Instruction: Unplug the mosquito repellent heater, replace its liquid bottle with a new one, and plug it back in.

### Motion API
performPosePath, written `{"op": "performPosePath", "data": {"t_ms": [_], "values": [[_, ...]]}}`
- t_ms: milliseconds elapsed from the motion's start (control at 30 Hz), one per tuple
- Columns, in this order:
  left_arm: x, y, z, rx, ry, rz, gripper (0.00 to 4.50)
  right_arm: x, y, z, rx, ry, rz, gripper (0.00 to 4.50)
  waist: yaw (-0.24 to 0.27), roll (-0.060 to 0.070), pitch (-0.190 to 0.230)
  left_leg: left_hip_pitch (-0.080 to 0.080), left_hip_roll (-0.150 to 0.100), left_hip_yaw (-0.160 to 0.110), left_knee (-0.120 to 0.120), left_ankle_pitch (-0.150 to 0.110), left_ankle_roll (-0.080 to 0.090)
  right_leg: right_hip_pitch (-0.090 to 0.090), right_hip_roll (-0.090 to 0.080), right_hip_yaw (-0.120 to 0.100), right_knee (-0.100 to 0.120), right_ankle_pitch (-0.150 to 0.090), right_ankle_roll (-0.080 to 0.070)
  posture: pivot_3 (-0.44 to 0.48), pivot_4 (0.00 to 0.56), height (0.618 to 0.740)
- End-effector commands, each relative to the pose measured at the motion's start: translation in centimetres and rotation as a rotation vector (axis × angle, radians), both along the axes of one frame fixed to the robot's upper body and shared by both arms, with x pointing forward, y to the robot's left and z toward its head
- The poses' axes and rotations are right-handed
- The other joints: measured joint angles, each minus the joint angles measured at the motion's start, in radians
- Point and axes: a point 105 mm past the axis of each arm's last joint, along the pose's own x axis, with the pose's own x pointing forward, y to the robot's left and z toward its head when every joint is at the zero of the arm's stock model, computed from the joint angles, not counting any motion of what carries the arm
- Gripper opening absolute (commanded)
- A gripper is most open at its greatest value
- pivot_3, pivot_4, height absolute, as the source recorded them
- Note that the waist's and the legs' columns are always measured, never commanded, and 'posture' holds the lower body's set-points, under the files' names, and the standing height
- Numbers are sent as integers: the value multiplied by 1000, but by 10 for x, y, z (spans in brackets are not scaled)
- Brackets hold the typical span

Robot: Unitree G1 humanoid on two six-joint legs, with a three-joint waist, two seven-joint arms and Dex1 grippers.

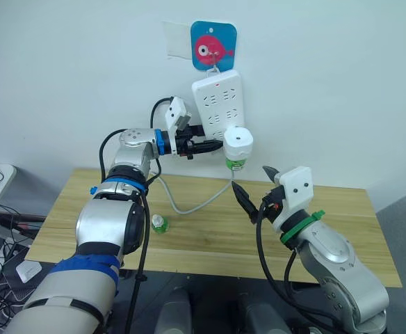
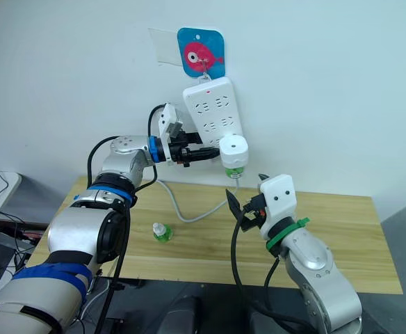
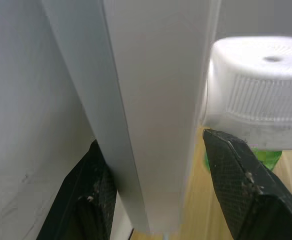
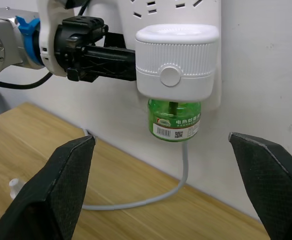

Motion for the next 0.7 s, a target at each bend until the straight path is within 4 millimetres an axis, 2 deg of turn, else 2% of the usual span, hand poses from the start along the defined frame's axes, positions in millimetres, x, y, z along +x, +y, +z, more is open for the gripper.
{"op": "performPosePath", "data": {"t_ms": [33,233,433,700], "values": [[-2,1,16,-37,-39,-20,2685,-5,1,20,31,-65,-19,4500,-1,0,3,0,0,0,0,0,0,0,0,0,0,0,0,55,228,740],[-3,6,17,-41,-19,-19,1349,0,4,30,62,-73,-49,4500,-9,2,7,0,0,-2,1,0,-1,0,0,-2,0,0,0,61,233,740],[-3,8,15,-29,-17,-8,1335,5,9,35,75,-67,-56,4500,-13,3,10,0,1,-3,0,0,-1,0,0,-3,0,0,0,59,236,740],[0,6,13,-16,-20,19,1335,20,28,43,32,-79,-52,4500,-14,5,14,-1,1,-3,0,0,-1,-1,0,-4,0,0,0,55,243,740]]}}
